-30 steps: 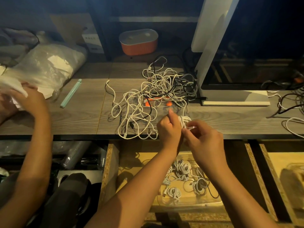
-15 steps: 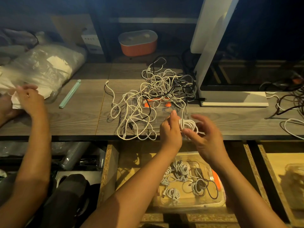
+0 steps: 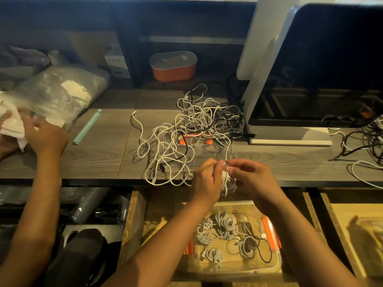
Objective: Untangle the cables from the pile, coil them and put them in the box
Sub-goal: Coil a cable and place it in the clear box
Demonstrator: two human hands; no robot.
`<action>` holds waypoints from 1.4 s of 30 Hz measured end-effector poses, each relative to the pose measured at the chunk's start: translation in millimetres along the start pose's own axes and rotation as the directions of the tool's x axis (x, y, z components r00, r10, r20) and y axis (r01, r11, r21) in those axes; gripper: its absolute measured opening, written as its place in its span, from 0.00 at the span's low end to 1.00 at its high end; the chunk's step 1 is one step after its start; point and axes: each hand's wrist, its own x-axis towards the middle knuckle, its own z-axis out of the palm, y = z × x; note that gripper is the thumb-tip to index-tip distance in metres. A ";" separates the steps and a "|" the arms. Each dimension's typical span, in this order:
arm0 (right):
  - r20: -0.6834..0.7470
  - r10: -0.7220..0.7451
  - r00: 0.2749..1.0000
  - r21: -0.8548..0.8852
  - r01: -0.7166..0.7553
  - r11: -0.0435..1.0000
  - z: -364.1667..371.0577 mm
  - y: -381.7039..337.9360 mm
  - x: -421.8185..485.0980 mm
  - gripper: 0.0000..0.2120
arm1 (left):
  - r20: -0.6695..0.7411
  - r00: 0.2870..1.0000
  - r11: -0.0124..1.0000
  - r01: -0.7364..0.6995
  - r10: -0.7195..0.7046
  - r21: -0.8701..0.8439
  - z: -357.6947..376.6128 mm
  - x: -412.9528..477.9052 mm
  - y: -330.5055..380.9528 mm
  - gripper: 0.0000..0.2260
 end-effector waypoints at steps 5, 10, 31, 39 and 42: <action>-0.042 -0.002 0.999 -0.042 0.000 0.999 1.8 -2.1 9.8 0.04 | 0.174 0.908 0.917 0.395 -0.381 -0.057 -3.2 -4.1 15.1 0.20; -0.264 -0.042 0.963 0.065 0.062 0.996 7.6 3.5 22.2 0.12 | 0.256 0.848 0.873 0.487 -0.464 -0.030 -2.3 -5.1 27.8 0.23; 0.024 0.088 0.996 -0.003 -0.088 0.996 -7.2 32.9 19.2 0.06 | 0.293 0.860 0.897 0.442 -0.418 -0.018 -2.4 -20.0 15.5 0.21; -0.077 0.187 0.979 -0.012 -0.189 0.982 -12.4 58.0 13.0 0.12 | 0.213 0.879 0.905 0.419 -0.426 0.079 2.1 -23.6 2.0 0.22; -0.014 0.133 0.991 -0.063 -0.133 0.989 -17.7 77.3 -1.9 0.07 | 0.297 0.858 0.908 0.398 -0.418 0.129 5.8 -41.7 -18.6 0.19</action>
